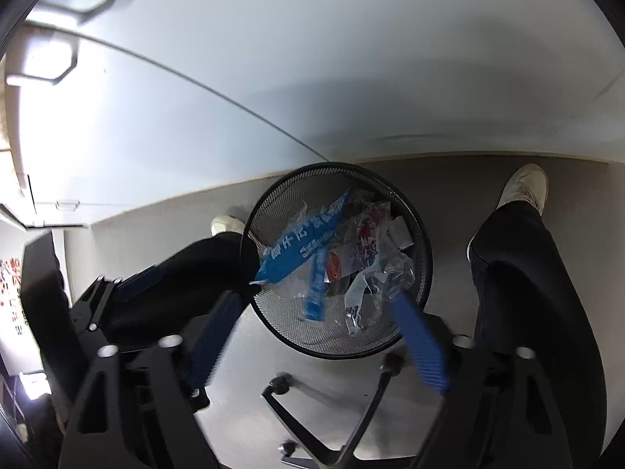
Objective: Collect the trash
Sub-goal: 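Open both tools to drop the snack bag and receipt into the wastebasket, then raise both tools back toward the blister pack and apple bag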
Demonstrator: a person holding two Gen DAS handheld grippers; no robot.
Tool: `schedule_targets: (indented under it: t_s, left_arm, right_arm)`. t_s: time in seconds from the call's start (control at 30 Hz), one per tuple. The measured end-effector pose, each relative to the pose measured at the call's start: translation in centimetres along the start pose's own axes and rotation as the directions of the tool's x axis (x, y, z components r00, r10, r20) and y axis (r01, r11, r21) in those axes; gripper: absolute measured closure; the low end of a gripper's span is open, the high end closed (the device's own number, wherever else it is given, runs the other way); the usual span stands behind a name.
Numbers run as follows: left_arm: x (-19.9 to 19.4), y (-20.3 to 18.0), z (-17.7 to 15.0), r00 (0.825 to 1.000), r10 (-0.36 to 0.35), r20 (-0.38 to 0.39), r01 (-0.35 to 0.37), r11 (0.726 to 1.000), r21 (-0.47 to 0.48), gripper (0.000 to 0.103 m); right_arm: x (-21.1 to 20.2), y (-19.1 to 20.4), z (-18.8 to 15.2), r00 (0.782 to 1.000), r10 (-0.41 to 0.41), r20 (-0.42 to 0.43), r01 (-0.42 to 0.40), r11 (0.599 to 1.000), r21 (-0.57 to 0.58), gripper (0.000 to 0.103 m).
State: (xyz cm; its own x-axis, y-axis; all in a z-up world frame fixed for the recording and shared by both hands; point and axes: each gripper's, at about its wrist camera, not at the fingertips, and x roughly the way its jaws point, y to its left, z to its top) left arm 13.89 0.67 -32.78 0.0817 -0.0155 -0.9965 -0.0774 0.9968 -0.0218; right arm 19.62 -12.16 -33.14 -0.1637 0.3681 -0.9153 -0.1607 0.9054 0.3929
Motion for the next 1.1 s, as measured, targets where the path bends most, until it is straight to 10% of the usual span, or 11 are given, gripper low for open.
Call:
schedule_targets:
  t_s: [0.5,1.1]
  left_arm:
    - [-6.7,1.6,-2.3,0.992,0.01,0.122,0.0,0.996,-0.084,0.005]
    - [-17.8,2.8,-8.7,0.942,0.016,0.336,0.042,0.985,-0.165,0.005]
  right_arm:
    - [-8.2,3.2,-4.1,0.981,0.001,0.194,0.012,0.998,-0.064,0.004]
    - [-18.8,6.6,-13.0,0.912,0.077,0.402,-0.003,0.983,-0.182,0.004]
